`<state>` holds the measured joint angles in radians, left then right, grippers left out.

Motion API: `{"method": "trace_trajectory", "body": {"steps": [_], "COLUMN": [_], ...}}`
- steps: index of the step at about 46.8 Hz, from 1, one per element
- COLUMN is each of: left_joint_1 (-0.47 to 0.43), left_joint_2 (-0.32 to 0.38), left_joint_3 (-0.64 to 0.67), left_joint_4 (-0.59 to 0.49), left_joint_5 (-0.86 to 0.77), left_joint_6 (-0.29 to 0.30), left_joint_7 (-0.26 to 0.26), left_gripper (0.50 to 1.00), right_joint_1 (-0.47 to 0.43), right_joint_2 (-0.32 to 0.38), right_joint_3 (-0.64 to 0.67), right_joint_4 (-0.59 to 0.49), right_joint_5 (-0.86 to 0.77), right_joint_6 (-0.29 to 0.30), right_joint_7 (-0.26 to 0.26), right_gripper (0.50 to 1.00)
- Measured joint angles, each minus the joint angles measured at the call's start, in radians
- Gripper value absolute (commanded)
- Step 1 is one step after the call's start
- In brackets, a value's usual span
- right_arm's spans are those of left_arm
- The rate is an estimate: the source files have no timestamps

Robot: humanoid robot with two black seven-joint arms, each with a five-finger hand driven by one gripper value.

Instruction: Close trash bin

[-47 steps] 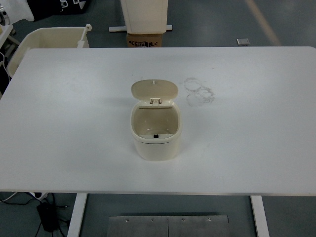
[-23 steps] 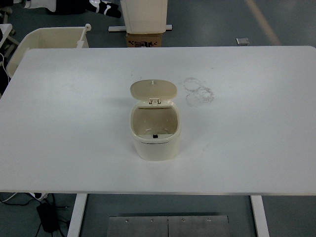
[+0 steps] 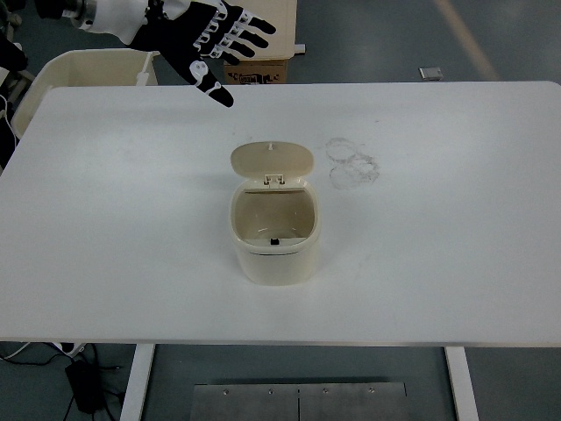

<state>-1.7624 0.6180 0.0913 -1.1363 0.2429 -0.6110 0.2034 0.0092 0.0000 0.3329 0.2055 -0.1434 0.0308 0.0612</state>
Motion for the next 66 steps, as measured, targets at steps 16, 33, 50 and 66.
{"method": "trace_trajectory", "body": {"steps": [16, 33, 50, 66], "left_joint_1": [-0.004, -0.058, -0.038, -0.018], "left_joint_2": [-0.094, -0.118, -0.108, -0.064], "left_joint_3": [0.005, 0.01, 0.088, 0.085], "left_joint_4": [-0.014, -0.016, -0.017, -0.126], "left_joint_5": [0.148, 0.151, 0.119, 0.078], "left_joint_6": [0.0, 0.0, 0.0, 0.0], "left_joint_7": [0.007, 0.016, 0.015, 0.014], "left_gripper": [1.0, 1.0, 1.0, 1.0], "right_joint_1": [0.0, 0.0, 0.0, 0.0], "right_joint_2": [0.0, 0.0, 0.0, 0.0], "right_joint_3": [0.0, 0.0, 0.0, 0.0], "right_joint_4": [0.0, 0.0, 0.0, 0.0], "right_joint_5": [0.0, 0.0, 0.0, 0.0], "right_joint_6": [0.0, 0.0, 0.0, 0.0], "right_joint_7": [0.0, 0.0, 0.0, 0.0], "right_gripper": [0.993, 0.993, 0.993, 0.993]}}
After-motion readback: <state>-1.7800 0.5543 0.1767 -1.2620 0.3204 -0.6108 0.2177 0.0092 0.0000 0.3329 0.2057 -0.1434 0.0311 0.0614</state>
